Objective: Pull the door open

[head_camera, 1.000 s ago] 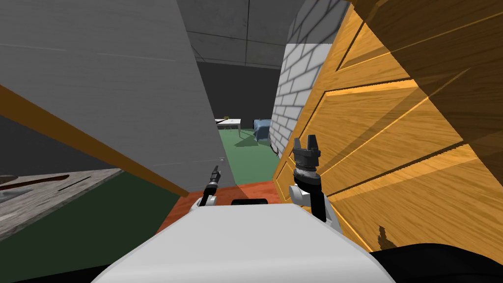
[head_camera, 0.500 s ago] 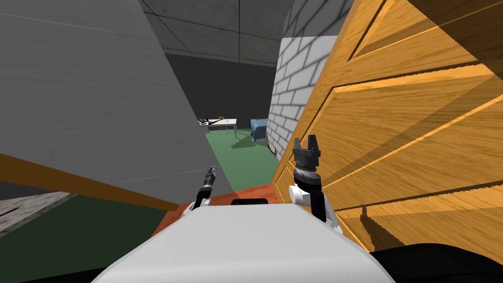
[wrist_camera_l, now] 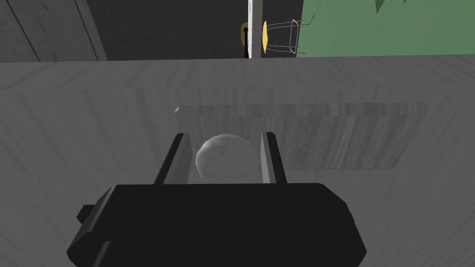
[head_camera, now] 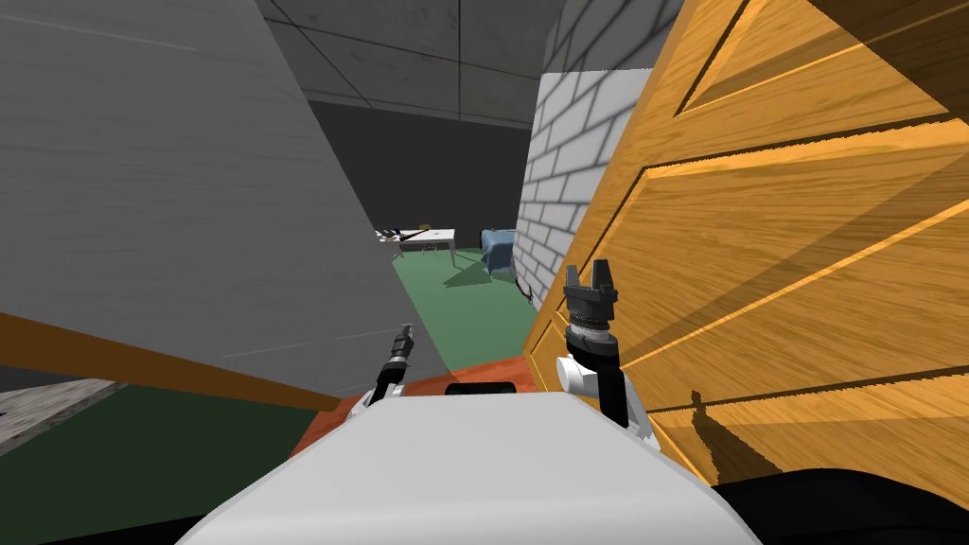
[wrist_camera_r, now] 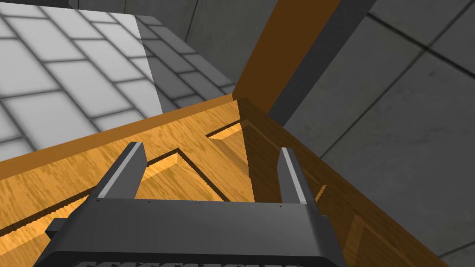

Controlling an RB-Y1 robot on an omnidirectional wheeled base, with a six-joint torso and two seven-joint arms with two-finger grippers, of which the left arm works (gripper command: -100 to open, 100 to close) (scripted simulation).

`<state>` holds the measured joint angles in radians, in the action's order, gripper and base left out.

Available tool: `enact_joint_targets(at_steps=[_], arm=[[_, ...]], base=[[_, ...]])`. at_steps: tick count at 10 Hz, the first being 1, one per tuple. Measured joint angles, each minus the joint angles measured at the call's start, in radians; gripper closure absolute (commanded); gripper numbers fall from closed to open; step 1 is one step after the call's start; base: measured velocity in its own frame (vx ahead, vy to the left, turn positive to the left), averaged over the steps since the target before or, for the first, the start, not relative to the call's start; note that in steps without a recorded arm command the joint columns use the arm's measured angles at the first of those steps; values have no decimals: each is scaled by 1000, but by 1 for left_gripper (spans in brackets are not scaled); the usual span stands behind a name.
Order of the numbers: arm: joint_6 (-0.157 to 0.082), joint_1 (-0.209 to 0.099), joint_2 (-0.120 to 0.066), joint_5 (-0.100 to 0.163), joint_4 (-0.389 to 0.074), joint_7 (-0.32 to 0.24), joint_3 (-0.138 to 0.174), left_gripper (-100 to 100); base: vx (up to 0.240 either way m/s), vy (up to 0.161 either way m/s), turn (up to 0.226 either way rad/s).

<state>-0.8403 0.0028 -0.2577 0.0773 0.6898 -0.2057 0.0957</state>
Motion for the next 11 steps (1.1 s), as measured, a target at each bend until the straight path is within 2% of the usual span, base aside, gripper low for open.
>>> enact_joint_targets(at_steps=[3, 7, 11], arm=[[0, 0, 1, 0, 0, 0, 0, 100], [-16, 17, -24, -16, 16, -34, -28, 100], [-50, 35, -53, -38, 7, -82, -70, 100]], base=[[-46, 3, -35], [-191, 45, -97], [-207, 59, -108]])
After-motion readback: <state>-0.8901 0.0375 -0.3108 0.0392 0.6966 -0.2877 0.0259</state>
